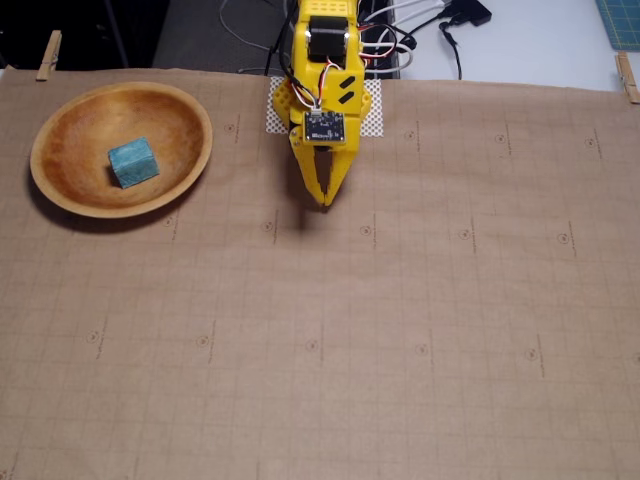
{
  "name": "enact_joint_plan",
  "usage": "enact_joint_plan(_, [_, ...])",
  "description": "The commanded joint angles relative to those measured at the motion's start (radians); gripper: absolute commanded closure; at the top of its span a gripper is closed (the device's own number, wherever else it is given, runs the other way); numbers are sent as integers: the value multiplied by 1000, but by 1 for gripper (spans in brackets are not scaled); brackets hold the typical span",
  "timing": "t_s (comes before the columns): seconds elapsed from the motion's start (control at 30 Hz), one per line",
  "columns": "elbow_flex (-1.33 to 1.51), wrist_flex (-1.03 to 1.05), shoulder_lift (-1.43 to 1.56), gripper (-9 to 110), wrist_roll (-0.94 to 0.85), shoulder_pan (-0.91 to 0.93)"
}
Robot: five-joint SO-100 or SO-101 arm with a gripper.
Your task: Grasp a blue block and put it in the bowl.
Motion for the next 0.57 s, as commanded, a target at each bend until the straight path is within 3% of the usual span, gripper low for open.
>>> enact_joint_plan(0.0, [-23, -2, 6, 104, -3, -5])
enact_joint_plan(0.53, [-23, 5, 5, 104, -14, -8])
